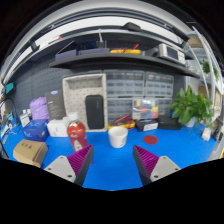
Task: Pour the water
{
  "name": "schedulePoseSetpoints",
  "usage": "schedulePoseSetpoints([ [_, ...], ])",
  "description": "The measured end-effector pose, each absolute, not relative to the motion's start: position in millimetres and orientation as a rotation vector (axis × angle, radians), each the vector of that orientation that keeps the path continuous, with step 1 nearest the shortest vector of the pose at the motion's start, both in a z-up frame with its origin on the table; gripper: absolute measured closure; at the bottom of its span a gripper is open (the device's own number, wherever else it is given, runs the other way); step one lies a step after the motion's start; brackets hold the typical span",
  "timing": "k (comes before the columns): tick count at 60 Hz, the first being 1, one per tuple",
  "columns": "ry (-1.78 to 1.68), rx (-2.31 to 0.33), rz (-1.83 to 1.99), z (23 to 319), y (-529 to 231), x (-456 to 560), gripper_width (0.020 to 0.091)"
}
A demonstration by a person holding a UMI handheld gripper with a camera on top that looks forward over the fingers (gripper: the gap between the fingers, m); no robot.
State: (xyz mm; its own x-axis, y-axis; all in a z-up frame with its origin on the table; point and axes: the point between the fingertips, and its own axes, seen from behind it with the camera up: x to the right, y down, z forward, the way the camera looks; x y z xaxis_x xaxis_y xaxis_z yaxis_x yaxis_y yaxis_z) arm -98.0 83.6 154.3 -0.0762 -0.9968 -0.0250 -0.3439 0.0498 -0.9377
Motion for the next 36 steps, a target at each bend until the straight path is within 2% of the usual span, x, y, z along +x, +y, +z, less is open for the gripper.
schedulePoseSetpoints([
  [15,1.469,-1.500,-0.937,105,177,-71,0.0280],
  [29,1.452,-1.499,-0.943,91,205,-11,0.0280],
  [36,1.442,-1.471,-0.968,92,208,15,0.0318],
])
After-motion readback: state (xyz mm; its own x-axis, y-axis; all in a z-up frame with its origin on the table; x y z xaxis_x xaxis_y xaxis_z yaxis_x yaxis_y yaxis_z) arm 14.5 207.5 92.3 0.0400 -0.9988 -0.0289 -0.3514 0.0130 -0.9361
